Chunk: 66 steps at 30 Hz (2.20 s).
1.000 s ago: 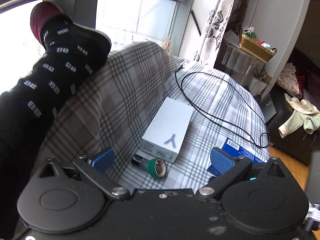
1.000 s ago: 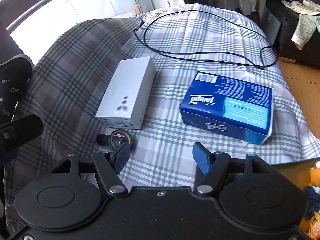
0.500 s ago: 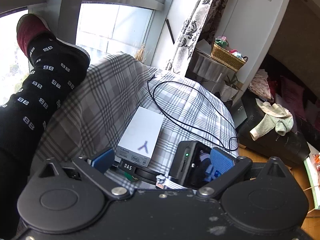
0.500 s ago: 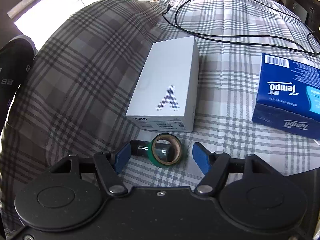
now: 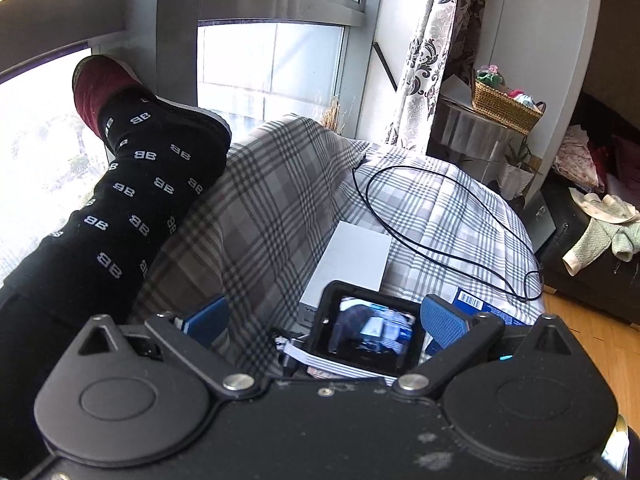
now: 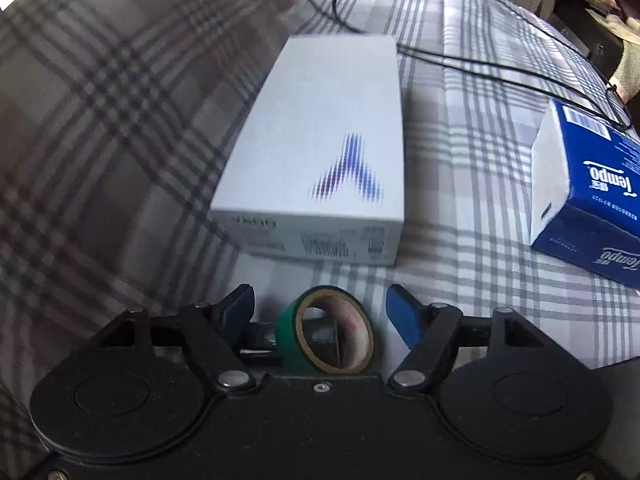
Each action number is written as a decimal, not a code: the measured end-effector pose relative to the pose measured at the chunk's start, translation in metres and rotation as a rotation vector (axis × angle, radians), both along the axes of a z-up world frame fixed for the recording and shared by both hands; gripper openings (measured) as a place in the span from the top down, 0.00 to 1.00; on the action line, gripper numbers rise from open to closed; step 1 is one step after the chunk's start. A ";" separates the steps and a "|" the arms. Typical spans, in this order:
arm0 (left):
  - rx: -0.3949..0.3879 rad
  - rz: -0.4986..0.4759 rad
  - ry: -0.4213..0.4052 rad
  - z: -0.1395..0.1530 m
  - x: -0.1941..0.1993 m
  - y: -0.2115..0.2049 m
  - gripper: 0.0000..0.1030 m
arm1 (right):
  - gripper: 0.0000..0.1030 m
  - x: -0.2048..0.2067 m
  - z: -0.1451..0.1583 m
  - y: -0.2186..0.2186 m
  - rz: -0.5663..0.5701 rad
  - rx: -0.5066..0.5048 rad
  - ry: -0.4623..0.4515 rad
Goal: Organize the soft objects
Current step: 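Move both grippers back toward the green tape and glass bottle, then grasp the glass bottle with the right gripper while the left grasps the green tape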
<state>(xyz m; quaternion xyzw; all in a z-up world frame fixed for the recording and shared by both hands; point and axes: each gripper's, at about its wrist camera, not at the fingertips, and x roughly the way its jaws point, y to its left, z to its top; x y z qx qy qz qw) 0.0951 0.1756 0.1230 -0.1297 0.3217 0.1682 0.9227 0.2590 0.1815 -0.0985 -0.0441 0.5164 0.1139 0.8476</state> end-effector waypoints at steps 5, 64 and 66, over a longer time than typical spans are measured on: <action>-0.059 -0.007 0.022 -0.009 0.006 0.006 0.01 | 0.36 -0.029 0.000 -0.003 0.135 -0.101 -0.036; -0.170 0.003 0.098 -0.038 0.013 0.031 0.01 | 0.65 -0.072 -0.002 -0.013 -0.039 0.178 -0.054; -0.171 0.008 0.104 -0.041 0.014 0.031 0.01 | 0.70 -0.078 -0.002 -0.017 0.012 0.153 -0.055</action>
